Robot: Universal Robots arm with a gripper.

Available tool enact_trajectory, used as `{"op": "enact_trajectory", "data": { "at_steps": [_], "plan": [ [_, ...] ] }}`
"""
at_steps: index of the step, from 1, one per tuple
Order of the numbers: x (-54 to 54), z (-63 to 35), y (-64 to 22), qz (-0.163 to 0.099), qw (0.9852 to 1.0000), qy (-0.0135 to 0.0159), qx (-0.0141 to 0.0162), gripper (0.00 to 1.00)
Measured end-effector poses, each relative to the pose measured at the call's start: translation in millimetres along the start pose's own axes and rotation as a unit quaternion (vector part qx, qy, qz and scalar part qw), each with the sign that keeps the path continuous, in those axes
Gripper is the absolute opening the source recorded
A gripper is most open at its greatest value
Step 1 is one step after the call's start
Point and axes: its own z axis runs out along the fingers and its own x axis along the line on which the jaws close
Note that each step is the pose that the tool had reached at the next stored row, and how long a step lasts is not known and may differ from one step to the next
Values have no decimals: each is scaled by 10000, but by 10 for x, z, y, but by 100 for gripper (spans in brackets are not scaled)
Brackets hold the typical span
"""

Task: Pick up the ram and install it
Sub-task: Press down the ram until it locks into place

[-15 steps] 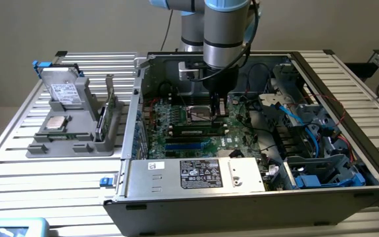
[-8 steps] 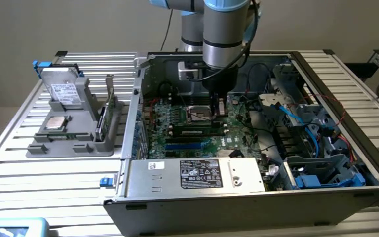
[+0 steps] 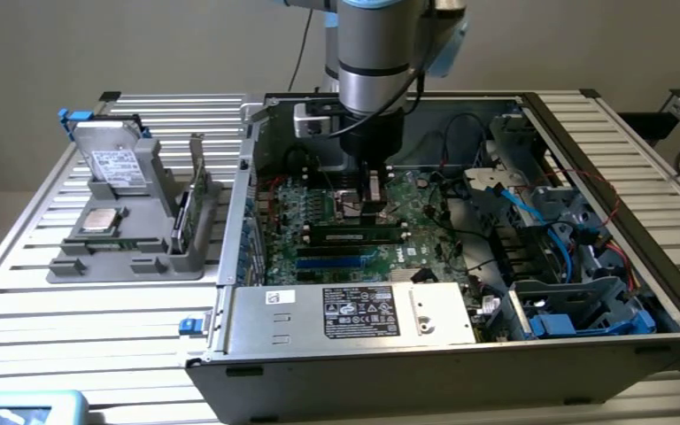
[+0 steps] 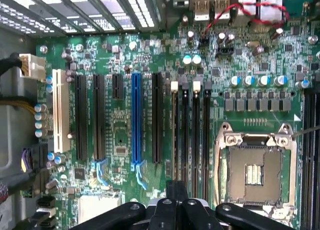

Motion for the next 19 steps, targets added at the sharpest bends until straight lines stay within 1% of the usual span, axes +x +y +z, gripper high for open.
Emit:
{"op": "enact_trajectory", "data": {
  "at_steps": [2,4,10,12,16,19],
  "plan": [
    [2,-2,77,1,10000,0,10,11],
    [1,1,126,1,10000,-1,11,11],
    [1,18,191,0,10000,1,6,11],
    [1,21,197,-2,10000,1,-12,11],
    [0,27,201,-12,10000,1,-94,11],
    [-1,34,212,-11,10000,1,-97,11]
  ]
}}
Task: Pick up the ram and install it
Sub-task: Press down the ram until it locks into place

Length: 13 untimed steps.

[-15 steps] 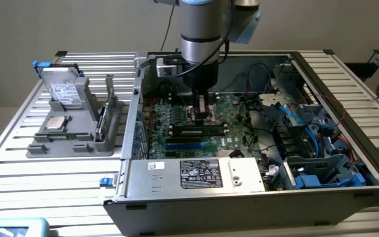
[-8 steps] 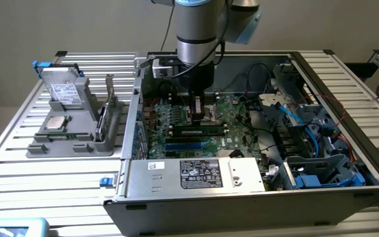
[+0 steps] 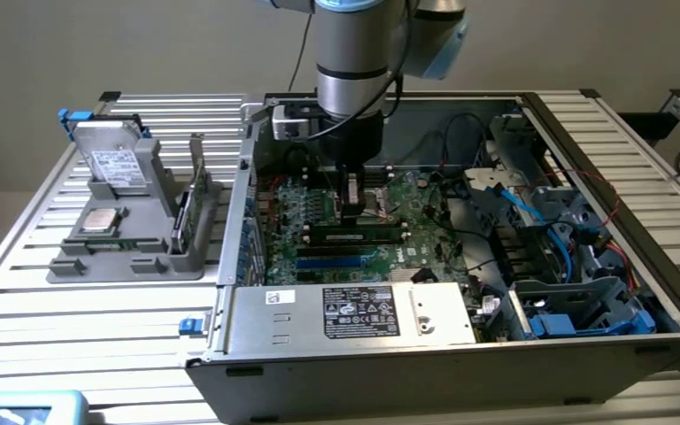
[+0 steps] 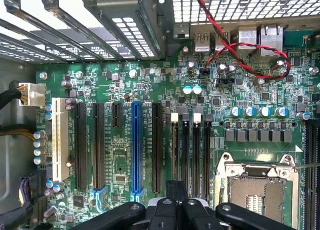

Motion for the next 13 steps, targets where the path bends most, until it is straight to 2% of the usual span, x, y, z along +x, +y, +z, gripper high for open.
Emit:
{"op": "enact_trajectory", "data": {
  "at_steps": [3,13],
  "plan": [
    [-1,12,27,0,10000,-1,2,11],
    [-19,53,33,-1,10000,-1,3,11]
  ]
}}
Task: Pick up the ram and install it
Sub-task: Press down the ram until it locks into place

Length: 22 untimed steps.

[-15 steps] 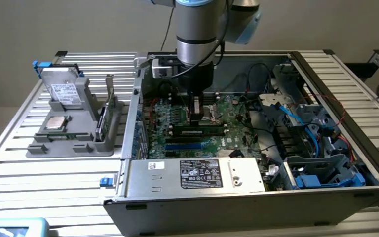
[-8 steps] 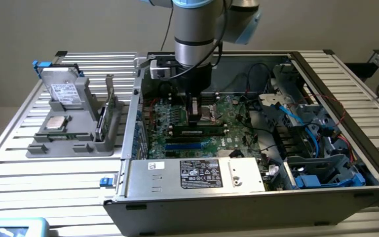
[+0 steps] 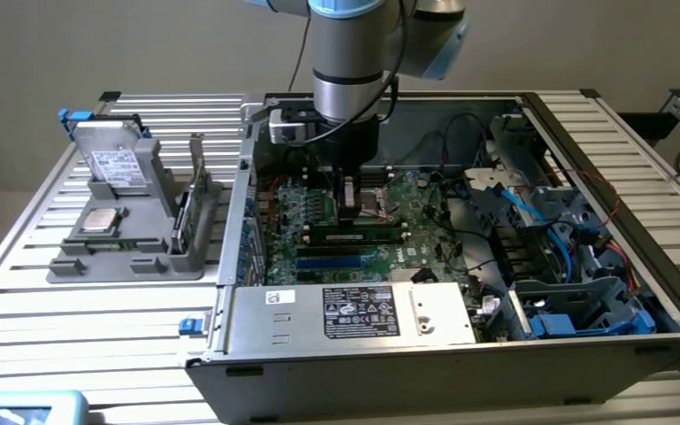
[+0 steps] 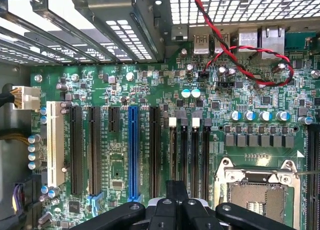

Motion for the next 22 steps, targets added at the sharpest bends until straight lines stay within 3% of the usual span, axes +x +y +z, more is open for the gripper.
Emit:
{"op": "enact_trajectory", "data": {
  "at_steps": [18,20,22],
  "plan": [
    [-4,34,2,1,10000,0,0,11],
    [-3,0,-1,0,10000,-9,7,11],
    [7,-61,-12,0,10000,-1,0,11]
  ]
}}
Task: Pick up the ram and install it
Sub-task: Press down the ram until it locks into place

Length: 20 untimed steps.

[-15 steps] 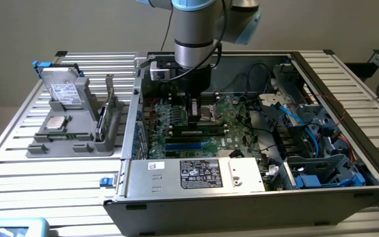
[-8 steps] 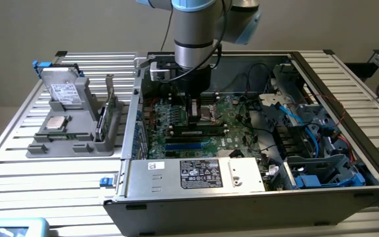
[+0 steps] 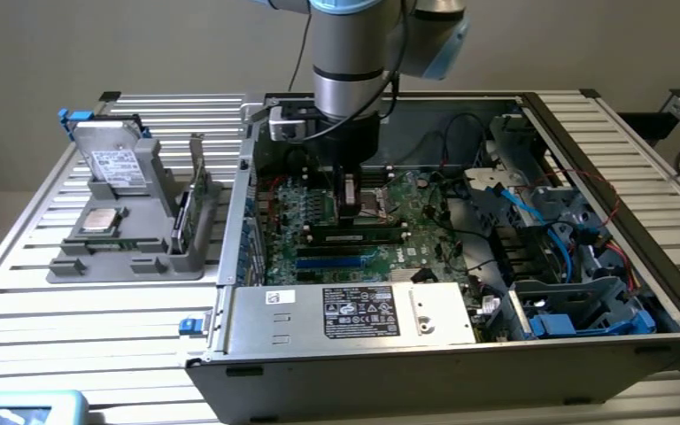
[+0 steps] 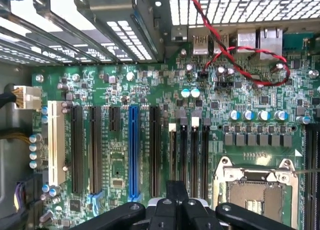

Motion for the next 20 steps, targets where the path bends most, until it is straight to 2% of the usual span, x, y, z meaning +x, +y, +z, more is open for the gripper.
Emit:
{"op": "enact_trajectory", "data": {
  "at_steps": [5,13,20],
  "plan": [
    [4,-53,-95,1,10000,-1,0,11],
    [6,-80,-228,0,10000,0,-1,11],
    [11,-88,-265,1,10000,0,-1,11]
  ]
}}
